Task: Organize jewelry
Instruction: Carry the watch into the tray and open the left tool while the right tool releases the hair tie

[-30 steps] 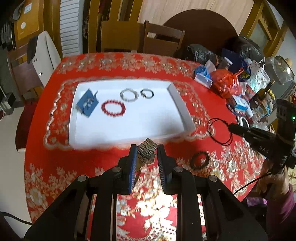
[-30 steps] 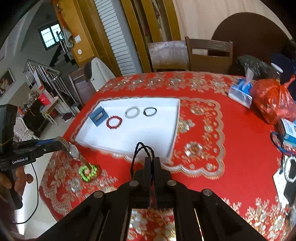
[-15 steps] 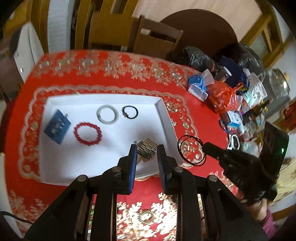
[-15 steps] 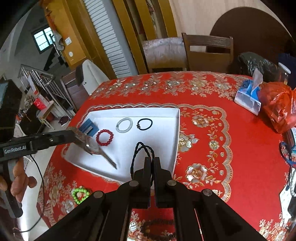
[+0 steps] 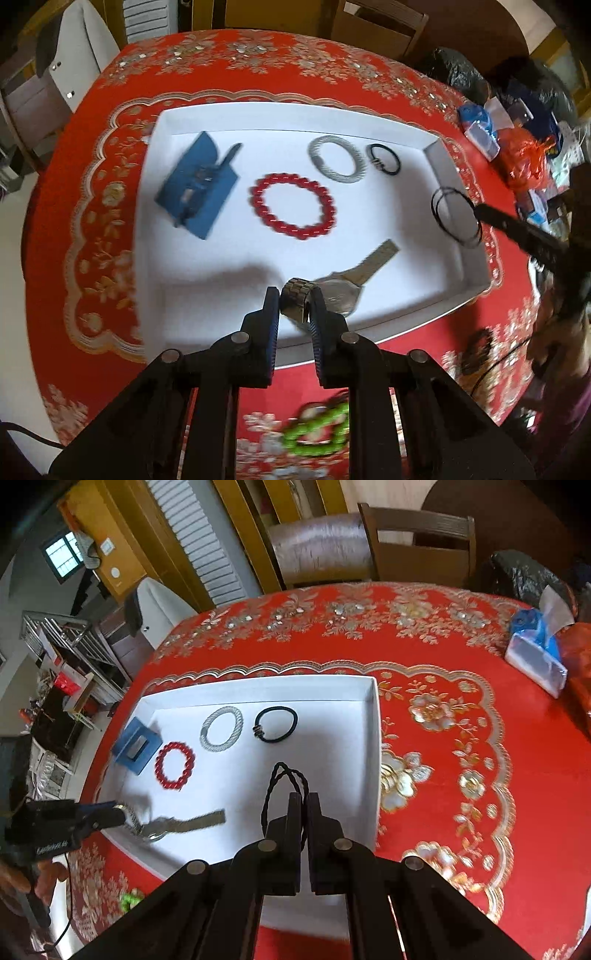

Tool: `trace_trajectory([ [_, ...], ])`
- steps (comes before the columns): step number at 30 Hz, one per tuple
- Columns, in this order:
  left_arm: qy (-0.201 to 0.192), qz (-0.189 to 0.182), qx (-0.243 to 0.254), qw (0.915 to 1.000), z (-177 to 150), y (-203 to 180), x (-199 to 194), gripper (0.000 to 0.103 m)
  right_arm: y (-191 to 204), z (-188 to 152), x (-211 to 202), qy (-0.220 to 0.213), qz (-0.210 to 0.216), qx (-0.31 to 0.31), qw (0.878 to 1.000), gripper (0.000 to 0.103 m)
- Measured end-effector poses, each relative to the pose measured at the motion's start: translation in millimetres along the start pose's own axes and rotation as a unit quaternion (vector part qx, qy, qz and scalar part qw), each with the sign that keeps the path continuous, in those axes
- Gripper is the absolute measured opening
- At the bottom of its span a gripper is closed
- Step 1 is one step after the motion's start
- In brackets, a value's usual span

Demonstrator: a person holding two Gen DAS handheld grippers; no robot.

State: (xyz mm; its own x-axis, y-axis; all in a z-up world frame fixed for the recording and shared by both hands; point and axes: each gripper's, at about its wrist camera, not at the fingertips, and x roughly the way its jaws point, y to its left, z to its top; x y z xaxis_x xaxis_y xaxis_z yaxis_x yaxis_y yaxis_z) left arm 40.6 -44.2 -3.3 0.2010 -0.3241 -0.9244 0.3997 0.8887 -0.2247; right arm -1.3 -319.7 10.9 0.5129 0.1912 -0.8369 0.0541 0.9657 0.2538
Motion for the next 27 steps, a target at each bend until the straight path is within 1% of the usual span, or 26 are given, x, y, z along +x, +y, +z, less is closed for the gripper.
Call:
trace_trajectory([
  [1, -0.001, 0.007, 0.004, 1.0000, -1, 4, 0, 0.010, 0, 3, 5, 0.002, -0.002, 0.001, 1.000, 0.002],
  [2, -0.002, 0.011, 0.005, 0.9999, 0, 7, 0, 0.009, 0, 6, 10, 0.005, -0.003, 0.001, 1.000, 0.002],
  [9, -0.006, 0.014, -0.015, 0.9998, 3, 33, 2, 0.009, -6, 19, 37, 0.016, -0.029, 0.011, 0.999, 0.002],
  [16, -0.007, 0.011, -0.029, 0.9995, 3, 37, -1, 0.009, -10, 28, 57, 0.017, -0.047, 0.017, 0.999, 0.002],
  [18, -0.010, 0.016, -0.032, 0.9993, 3, 36, -2, 0.012, -11, 29, 62, 0.018, -0.058, 0.019, 0.998, 0.002],
  [20, -0.011, 0.022, -0.036, 0.9990, 3, 36, -1, 0.026, -14, 30, 64, 0.021, -0.068, 0.025, 0.997, 0.003],
  [22, -0.012, 0.022, -0.047, 0.9986, 2, 37, 0, 0.033, -19, 30, 65, 0.022, -0.073, 0.036, 0.996, 0.007],
  [24, -0.014, 0.021, -0.059, 0.9979, 2, 39, 0, 0.038, -22, 29, 63, 0.020, -0.069, 0.041, 0.997, 0.021],
  [25, -0.014, 0.022, -0.064, 0.9976, 2, 40, 1, 0.042, -22, 29, 61, 0.016, -0.065, 0.041, 0.997, 0.022],
  [27, -0.014, 0.023, -0.071, 0.9971, 2, 41, 2, 0.043, -19, 29, 57, 0.012, -0.060, 0.038, 0.997, 0.025],
])
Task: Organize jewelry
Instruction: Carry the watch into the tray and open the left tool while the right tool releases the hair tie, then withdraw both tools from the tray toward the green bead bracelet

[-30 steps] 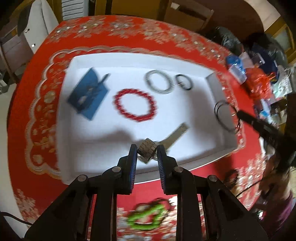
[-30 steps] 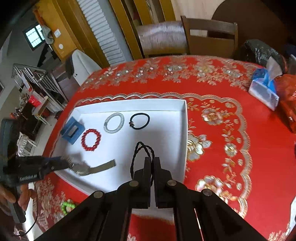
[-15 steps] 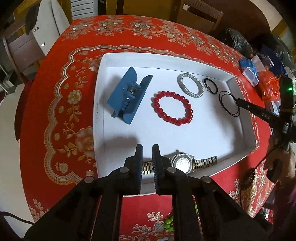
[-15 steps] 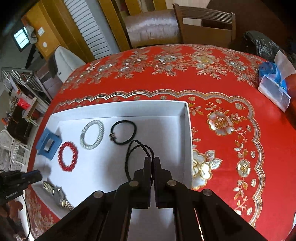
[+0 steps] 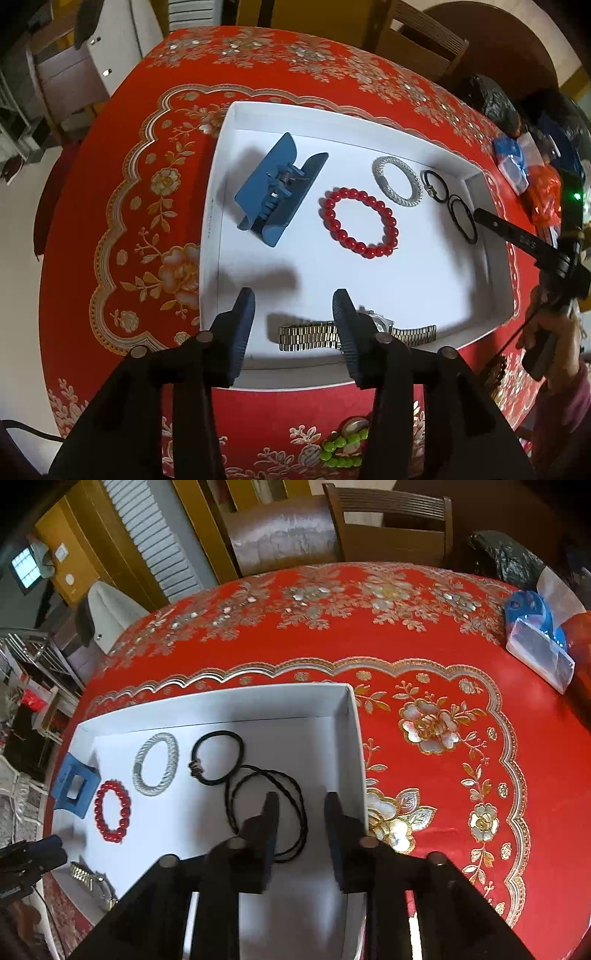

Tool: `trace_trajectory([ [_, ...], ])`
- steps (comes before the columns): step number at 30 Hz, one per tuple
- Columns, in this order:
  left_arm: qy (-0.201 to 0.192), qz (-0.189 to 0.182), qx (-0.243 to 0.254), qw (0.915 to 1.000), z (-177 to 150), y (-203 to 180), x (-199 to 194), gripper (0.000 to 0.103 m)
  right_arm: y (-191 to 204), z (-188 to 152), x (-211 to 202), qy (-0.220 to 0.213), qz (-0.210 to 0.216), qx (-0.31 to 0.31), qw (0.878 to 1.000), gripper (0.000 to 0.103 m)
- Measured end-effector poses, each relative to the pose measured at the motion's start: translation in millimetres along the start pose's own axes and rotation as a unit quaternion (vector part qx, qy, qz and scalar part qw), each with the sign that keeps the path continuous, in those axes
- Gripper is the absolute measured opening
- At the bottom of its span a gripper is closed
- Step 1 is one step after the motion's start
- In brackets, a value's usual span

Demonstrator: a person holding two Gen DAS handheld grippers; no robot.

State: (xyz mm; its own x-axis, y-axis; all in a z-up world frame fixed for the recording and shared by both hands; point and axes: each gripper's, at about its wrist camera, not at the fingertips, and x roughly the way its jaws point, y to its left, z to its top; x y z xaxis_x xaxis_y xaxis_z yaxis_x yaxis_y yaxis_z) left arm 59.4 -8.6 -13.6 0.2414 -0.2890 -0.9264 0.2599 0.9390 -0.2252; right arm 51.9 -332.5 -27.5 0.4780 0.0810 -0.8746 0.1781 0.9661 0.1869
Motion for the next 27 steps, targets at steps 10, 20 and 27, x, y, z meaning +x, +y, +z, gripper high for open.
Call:
trace_trajectory([
  [10, -0.011, 0.022, 0.008, 0.9997, -3, -14, -2, 0.043, 15, -11, -29, -0.022, 0.008, -0.016, 1.000, 0.039],
  [20, -0.021, 0.046, 0.009, 0.9987, -8, -23, -6, 0.044, 24, -26, -45, -0.024, 0.012, -0.026, 0.999, 0.040],
  [27, -0.027, 0.047, 0.003, 0.9985, -17, -29, -17, 0.050, 31, -43, -60, -0.027, 0.015, -0.036, 0.999, 0.042],
])
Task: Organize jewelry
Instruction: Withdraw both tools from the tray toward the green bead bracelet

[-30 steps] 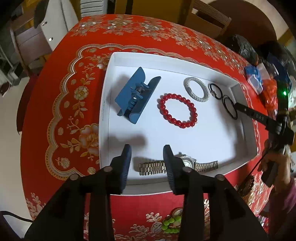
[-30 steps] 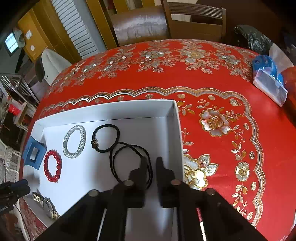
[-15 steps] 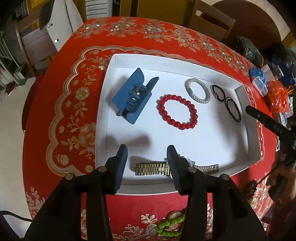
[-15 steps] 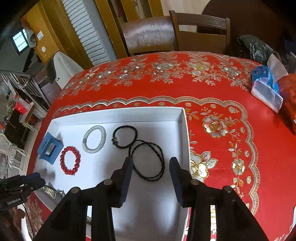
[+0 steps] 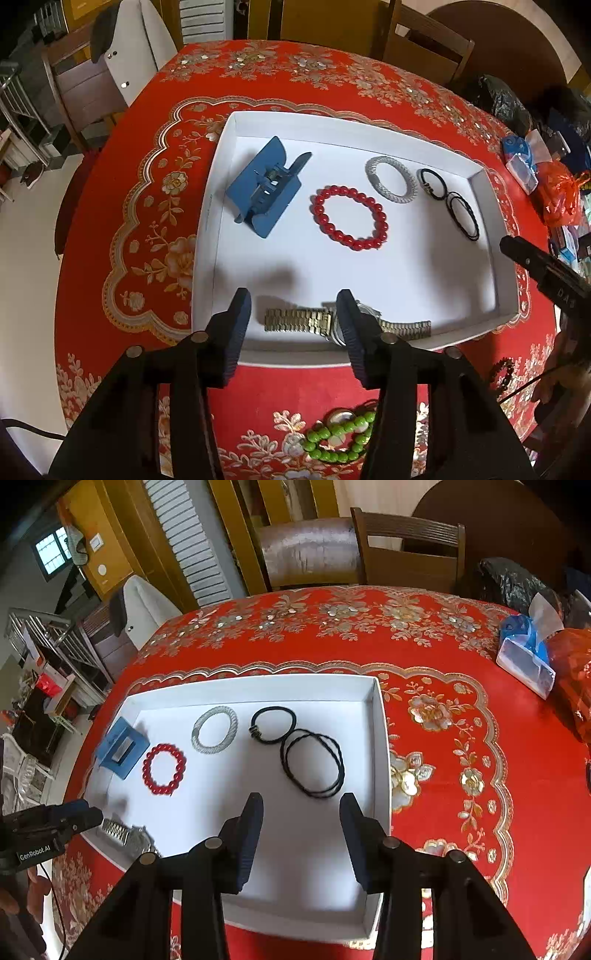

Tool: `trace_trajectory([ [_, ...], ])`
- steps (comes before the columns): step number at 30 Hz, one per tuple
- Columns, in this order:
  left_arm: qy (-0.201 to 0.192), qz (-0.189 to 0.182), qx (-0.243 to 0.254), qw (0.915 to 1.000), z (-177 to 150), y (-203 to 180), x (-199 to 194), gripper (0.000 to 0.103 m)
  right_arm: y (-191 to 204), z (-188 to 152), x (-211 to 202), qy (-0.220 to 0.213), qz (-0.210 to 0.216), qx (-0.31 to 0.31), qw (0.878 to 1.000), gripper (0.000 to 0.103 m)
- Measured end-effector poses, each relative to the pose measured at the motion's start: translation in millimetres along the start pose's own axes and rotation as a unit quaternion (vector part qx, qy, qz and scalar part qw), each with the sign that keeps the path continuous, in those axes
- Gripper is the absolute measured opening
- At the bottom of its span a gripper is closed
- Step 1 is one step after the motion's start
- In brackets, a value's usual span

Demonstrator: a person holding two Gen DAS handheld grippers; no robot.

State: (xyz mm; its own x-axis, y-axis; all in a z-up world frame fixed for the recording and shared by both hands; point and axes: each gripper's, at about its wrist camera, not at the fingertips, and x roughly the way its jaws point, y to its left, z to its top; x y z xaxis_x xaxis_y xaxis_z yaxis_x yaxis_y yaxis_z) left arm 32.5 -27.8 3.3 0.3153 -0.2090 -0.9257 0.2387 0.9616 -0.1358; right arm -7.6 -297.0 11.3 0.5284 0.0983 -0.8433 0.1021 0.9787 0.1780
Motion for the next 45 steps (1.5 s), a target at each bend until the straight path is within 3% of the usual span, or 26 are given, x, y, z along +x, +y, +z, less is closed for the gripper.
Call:
trace_trajectory([
  [12, -0.019, 0.011, 0.008, 0.9997, -26, -19, -25, 0.050, 12, -27, -29, -0.008, 0.011, -0.017, 1.000, 0.042],
  [16, -0.024, 0.012, 0.007, 0.9996, -38, -25, -32, 0.058, 14, -40, -40, -0.009, 0.014, -0.025, 1.000, 0.042],
  [34, -0.038, 0.021, -0.010, 0.9990, -107, -53, -61, 0.058, 10, -107, -88, -0.006, 0.011, -0.043, 0.999, 0.045],
  [38, -0.032, 0.008, -0.022, 0.9992, -119, -53, -64, 0.059, 8, -119, -98, -0.008, 0.012, -0.047, 0.999, 0.058],
  [45, -0.018, -0.007, -0.087, 0.9960, -141, -26, -67, 0.064, -2, -141, -111, -0.002, 0.010, -0.056, 0.998, 0.058],
])
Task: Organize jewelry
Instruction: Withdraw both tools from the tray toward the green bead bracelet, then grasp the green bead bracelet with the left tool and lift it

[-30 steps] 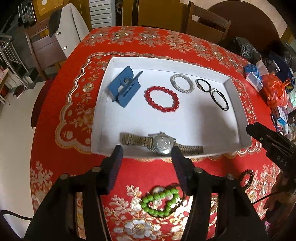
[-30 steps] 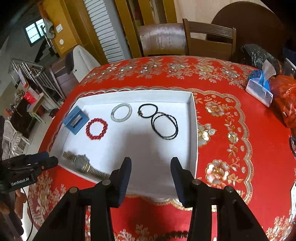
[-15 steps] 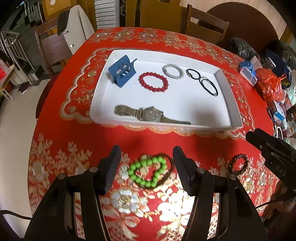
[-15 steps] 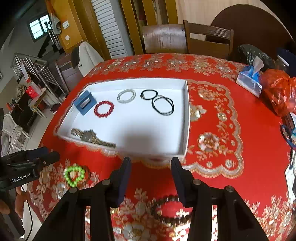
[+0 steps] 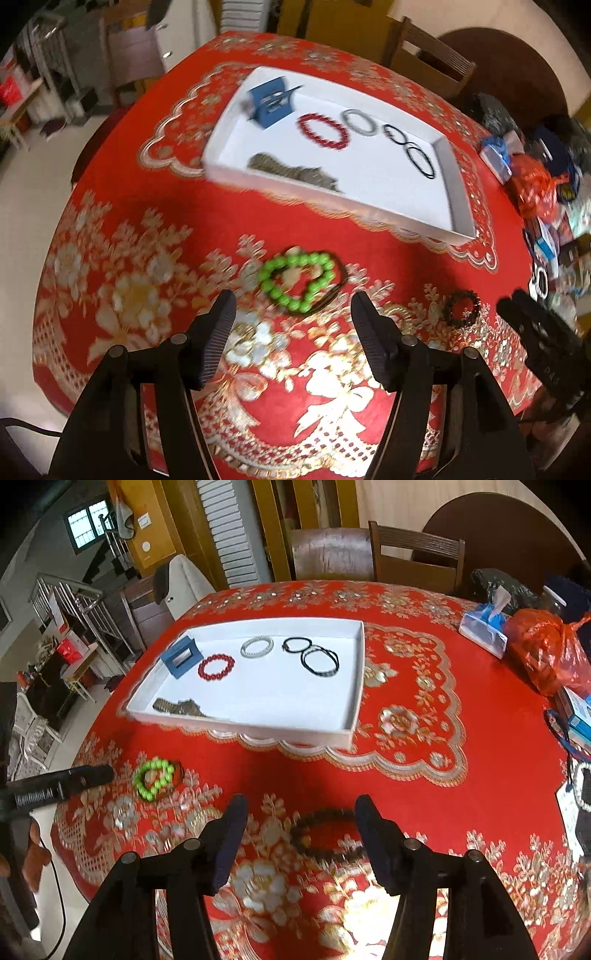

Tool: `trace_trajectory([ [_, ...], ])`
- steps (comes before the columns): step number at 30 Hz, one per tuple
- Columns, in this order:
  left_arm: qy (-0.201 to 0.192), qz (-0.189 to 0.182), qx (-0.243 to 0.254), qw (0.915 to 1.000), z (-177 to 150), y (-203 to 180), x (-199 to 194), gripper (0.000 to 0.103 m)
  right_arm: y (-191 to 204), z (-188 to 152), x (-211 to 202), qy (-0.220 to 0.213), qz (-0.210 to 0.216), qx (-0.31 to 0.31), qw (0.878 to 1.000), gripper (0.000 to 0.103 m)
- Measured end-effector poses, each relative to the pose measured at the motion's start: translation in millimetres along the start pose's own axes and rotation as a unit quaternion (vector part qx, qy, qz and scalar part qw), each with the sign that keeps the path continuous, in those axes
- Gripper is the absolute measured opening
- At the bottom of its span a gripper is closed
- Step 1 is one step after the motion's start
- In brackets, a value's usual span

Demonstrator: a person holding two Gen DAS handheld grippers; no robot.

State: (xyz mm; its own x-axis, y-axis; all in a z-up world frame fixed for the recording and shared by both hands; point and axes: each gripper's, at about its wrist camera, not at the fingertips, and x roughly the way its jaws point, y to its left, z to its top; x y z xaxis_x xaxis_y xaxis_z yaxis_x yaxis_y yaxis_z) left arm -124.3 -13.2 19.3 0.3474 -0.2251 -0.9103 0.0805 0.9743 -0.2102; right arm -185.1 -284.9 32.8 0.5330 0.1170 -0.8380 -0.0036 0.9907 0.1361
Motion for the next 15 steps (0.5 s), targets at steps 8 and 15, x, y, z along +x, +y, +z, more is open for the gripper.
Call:
trace_trajectory([
  [8, 0.009, 0.004, -0.021, 0.9997, -29, 25, 5, 0.064, -17, -41, 1, 0.029, -0.004, -0.004, 1.000, 0.059],
  [15, -0.001, 0.009, 0.012, 0.9999, -19, 19, 20, 0.064, -28, -59, 2, 0.047, -0.007, 0.005, 0.999, 0.059],
])
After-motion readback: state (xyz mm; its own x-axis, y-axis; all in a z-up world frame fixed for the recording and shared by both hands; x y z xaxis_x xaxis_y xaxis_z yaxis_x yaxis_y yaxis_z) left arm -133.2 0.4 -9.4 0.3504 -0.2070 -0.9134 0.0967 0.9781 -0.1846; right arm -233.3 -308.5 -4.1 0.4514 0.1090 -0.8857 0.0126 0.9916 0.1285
